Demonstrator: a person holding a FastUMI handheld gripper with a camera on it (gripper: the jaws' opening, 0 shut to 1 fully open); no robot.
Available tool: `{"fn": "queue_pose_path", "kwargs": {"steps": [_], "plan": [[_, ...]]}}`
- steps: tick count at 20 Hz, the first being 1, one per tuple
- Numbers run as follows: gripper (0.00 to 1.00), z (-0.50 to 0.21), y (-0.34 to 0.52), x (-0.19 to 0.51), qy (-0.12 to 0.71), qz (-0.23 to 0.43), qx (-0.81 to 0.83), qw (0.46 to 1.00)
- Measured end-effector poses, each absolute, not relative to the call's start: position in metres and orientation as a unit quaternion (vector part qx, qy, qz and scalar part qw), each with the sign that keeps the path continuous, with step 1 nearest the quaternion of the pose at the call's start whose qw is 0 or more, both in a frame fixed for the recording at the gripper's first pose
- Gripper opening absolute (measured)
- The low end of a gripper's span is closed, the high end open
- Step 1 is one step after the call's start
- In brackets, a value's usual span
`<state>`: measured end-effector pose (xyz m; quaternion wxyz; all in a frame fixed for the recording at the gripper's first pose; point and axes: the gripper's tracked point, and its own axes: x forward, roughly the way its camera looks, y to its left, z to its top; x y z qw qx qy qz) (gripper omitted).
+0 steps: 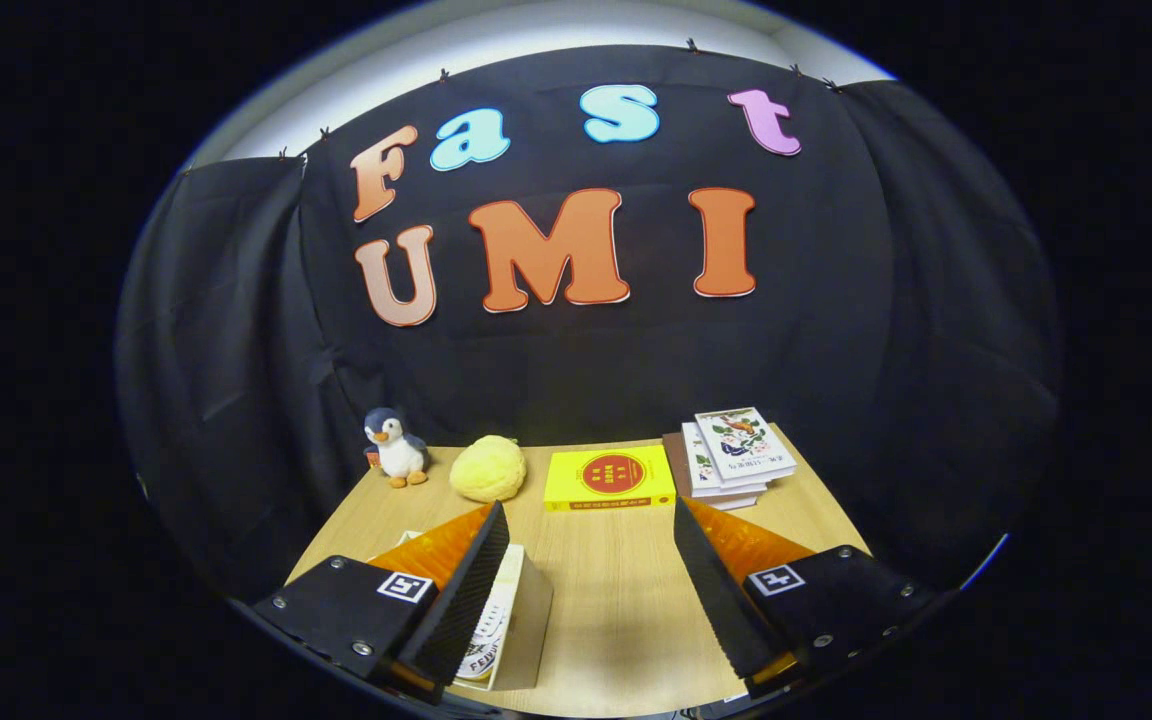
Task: Open the storage box then place both shoes into the box .Put the left shoe in first, then the right shoe, with the right side of both shoes facing outward in a uniform manner.
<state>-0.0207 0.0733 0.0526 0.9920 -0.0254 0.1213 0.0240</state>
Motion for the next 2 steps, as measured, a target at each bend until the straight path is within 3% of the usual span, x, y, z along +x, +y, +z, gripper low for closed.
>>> {"fn": "queue_pose_path", "kwargs": {"steps": [2], "plan": [[0.99, 0.0569, 0.0584, -0.0197, 0.116, 0.022, -0.027, 0.993]]}}
